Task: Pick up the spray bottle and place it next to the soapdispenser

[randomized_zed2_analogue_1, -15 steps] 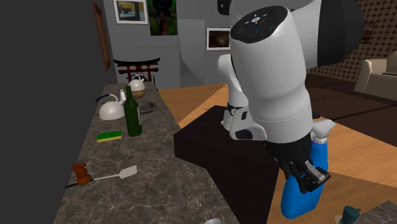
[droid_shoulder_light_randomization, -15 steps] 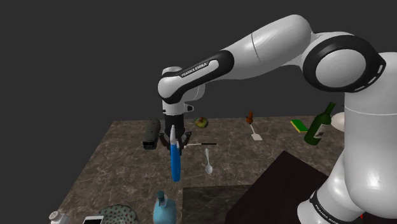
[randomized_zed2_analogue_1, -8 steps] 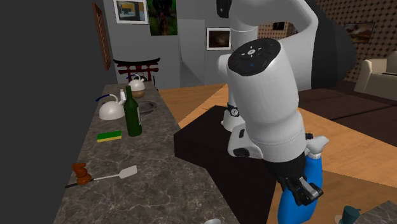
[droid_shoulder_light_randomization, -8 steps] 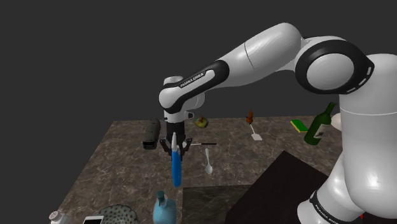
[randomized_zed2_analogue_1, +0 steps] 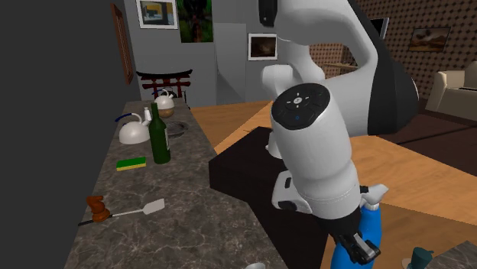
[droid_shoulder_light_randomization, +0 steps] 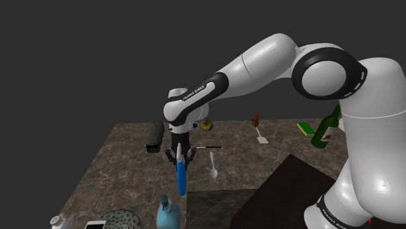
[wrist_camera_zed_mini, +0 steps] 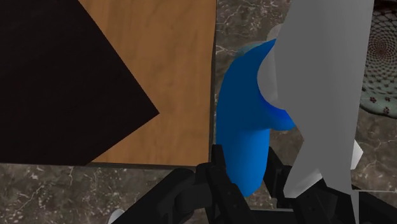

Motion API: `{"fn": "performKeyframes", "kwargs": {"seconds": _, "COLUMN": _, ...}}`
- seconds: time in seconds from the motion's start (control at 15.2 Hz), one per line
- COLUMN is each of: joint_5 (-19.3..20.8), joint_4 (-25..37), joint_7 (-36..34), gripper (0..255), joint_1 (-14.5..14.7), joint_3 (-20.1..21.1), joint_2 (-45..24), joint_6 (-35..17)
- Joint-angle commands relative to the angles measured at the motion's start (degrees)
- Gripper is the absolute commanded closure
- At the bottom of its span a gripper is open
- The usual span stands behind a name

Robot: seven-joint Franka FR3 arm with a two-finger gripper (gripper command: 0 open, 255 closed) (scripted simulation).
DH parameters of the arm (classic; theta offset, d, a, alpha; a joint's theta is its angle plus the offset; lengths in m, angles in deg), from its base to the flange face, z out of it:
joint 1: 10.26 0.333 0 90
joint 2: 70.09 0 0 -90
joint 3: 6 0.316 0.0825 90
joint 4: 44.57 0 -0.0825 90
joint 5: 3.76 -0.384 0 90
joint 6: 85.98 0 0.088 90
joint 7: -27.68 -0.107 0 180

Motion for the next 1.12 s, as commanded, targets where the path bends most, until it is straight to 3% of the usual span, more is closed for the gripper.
{"fn": "performKeyframes", "kwargs": {"seconds": 0.0, "joint_5": -0.03, "joint_4": 0.08, "joint_7": 0.26, "gripper": 255, "joint_1": 0.16, "joint_3": 0.01, "joint_2": -1.16, "joint_6": -1.11}}
{"fn": "performKeyframes", "kwargs": {"seconds": 1.06, "joint_5": -0.29, "joint_4": 1.19, "joint_7": 2.98, "gripper": 255, "joint_1": 0.73, "joint_3": -0.19, "joint_2": -10.31, "joint_6": -8.74}}
